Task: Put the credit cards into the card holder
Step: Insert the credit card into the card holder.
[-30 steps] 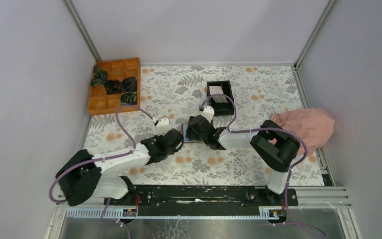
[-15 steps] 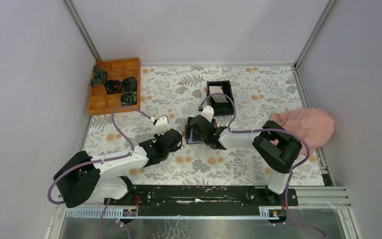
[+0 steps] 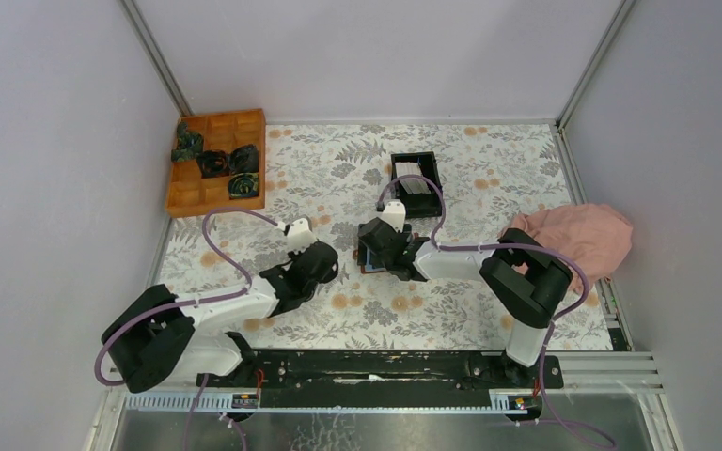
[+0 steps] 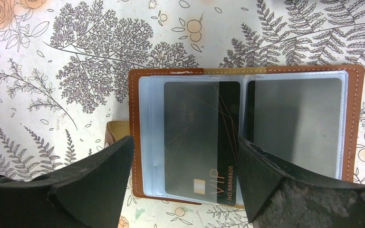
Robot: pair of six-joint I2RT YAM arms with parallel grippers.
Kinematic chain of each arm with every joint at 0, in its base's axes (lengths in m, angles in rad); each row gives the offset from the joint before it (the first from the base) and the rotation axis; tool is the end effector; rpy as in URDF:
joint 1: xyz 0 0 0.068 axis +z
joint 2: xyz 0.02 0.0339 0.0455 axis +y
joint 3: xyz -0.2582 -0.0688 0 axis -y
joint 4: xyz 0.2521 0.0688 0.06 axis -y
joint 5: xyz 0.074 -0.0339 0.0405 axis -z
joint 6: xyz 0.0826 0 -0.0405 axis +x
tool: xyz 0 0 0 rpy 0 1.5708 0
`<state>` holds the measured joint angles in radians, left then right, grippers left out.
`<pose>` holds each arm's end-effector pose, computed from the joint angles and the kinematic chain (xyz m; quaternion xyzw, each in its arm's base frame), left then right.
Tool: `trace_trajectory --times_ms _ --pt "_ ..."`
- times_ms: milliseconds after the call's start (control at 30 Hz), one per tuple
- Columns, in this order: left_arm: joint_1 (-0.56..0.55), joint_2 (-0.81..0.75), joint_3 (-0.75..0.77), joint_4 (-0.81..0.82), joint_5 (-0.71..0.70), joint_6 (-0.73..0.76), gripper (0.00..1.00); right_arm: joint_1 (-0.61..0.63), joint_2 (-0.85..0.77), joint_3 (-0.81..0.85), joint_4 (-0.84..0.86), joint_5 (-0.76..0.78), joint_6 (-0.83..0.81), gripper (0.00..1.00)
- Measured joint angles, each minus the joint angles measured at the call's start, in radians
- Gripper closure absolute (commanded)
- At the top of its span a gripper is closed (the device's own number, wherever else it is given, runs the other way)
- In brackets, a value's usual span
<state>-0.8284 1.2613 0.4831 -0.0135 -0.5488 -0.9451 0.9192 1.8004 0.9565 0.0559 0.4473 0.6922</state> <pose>0.2106 -0.1658 0.1224 -0.1547 0.8830 -0.1249 0.4253 0.2685 0.2931 0.1112 -0.0180 0.9051 0.1263 0.4055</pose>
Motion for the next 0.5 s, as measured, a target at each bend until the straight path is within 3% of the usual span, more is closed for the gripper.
trace_trajectory --times_ms 500 --pt "0.006 0.029 -0.003 0.058 0.014 -0.008 0.83 0.036 0.074 0.103 -0.118 0.069 -0.042 0.16"
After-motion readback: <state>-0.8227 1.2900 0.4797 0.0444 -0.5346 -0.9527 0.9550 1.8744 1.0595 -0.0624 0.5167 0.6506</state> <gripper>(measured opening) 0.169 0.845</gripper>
